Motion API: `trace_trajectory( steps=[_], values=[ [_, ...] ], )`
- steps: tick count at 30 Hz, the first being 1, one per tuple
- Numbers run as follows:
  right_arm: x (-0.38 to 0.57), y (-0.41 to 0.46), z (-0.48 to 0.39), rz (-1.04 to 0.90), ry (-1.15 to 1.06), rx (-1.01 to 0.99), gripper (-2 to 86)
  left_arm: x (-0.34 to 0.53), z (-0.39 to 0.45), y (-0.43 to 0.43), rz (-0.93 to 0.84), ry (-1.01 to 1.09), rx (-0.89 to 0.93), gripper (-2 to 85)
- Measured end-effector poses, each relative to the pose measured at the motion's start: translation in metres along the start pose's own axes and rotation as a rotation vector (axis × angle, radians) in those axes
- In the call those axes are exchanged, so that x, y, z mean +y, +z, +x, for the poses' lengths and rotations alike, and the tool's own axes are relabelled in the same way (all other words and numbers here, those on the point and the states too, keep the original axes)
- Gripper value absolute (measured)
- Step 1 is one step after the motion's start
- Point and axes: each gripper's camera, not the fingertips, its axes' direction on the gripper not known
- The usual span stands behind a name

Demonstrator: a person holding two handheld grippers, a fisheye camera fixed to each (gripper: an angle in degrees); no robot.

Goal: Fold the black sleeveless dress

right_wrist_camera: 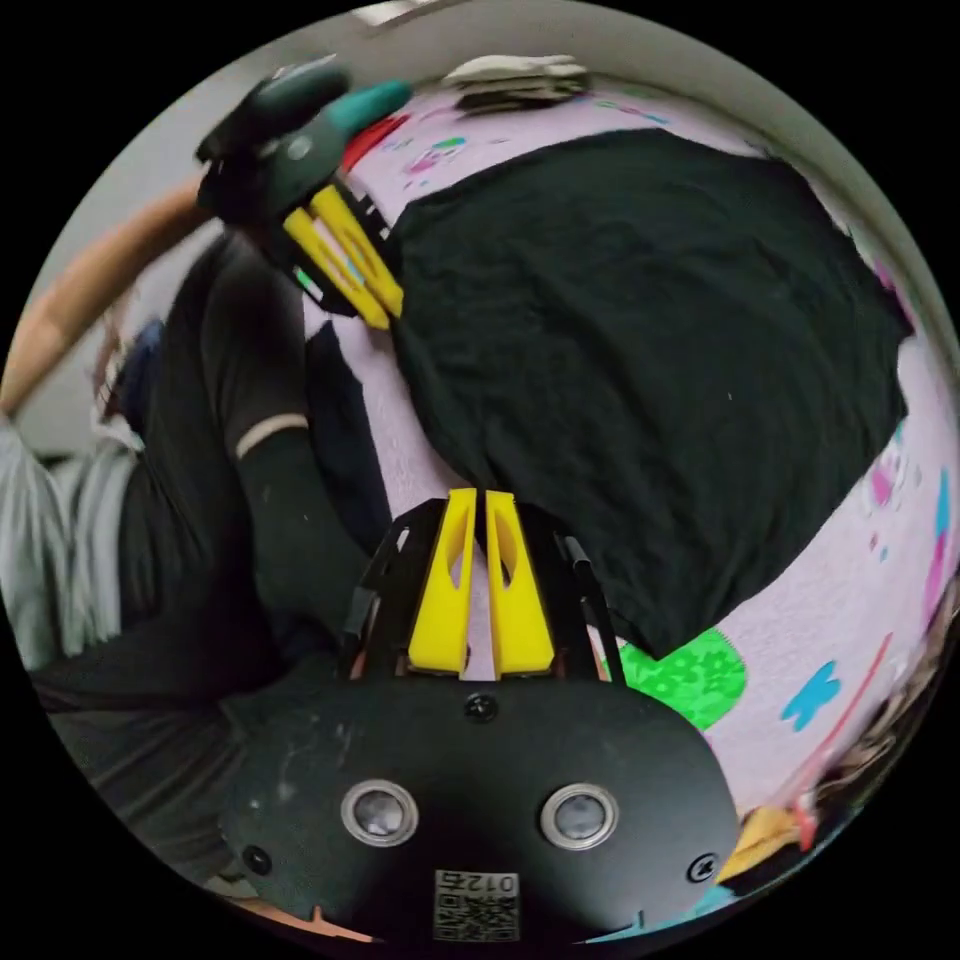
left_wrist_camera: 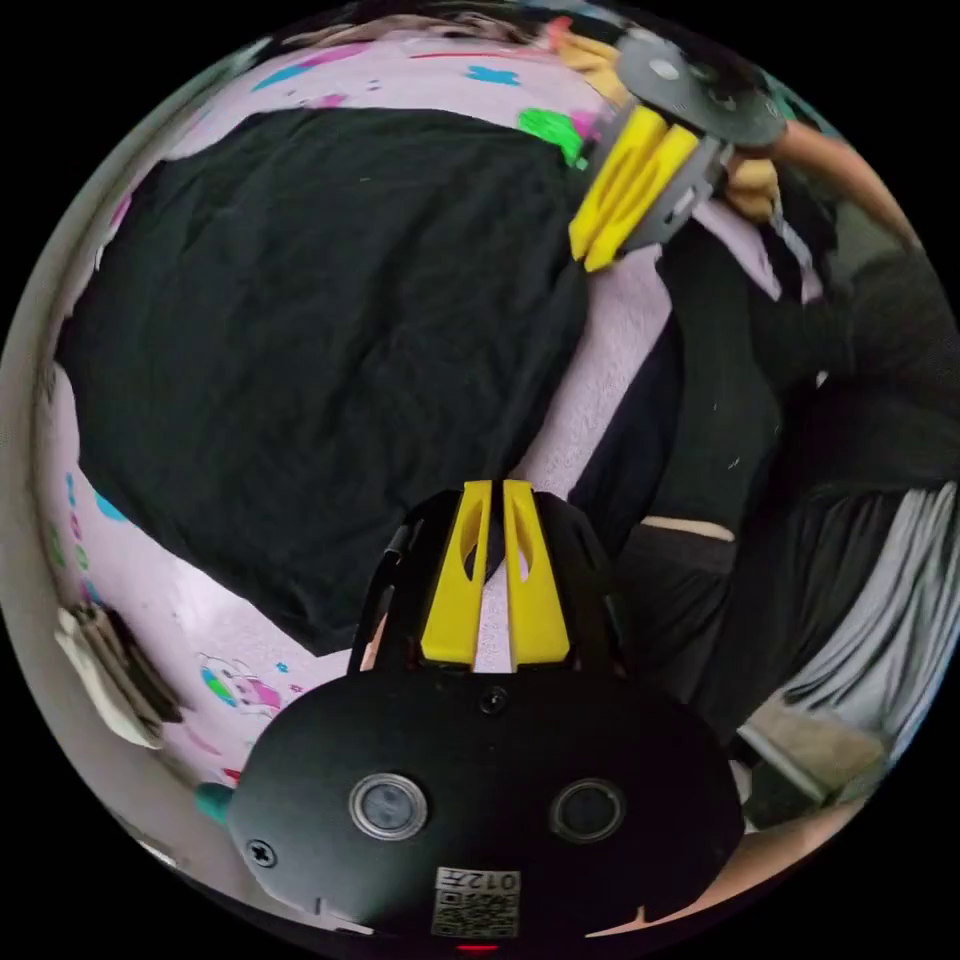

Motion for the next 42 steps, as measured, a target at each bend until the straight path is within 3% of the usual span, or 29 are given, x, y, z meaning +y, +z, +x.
trace_trajectory(
  steps=[2, 7, 19, 28, 42],
  values=[
    [0.007, -0.012, 0.033, 0.094, 0.185, -0.107, 2.3, 0.01, -0.027, -0.008, 0.064, -0.114, 0.036, 1.7],
    [0.023, -0.019, 0.04, 0.173, 0.259, -0.082, 5.1, 0.044, -0.053, -0.019, 0.181, -0.263, 0.053, 3.5],
    [-0.009, 0.007, -0.018, 0.038, 0.021, 0.125, 7.3, 0.022, -0.006, 0.014, 0.089, -0.132, -0.236, 9.6],
    [-0.014, 0.013, -0.025, 0.014, -0.006, 0.102, 5.0, 0.023, -0.004, 0.028, 0.038, -0.102, -0.188, 3.3],
    [-0.002, 0.024, -0.069, -0.158, -0.296, 0.203, 6.3, 0.035, 0.015, 0.033, -0.15, 0.039, -0.012, 0.5]
  ],
)
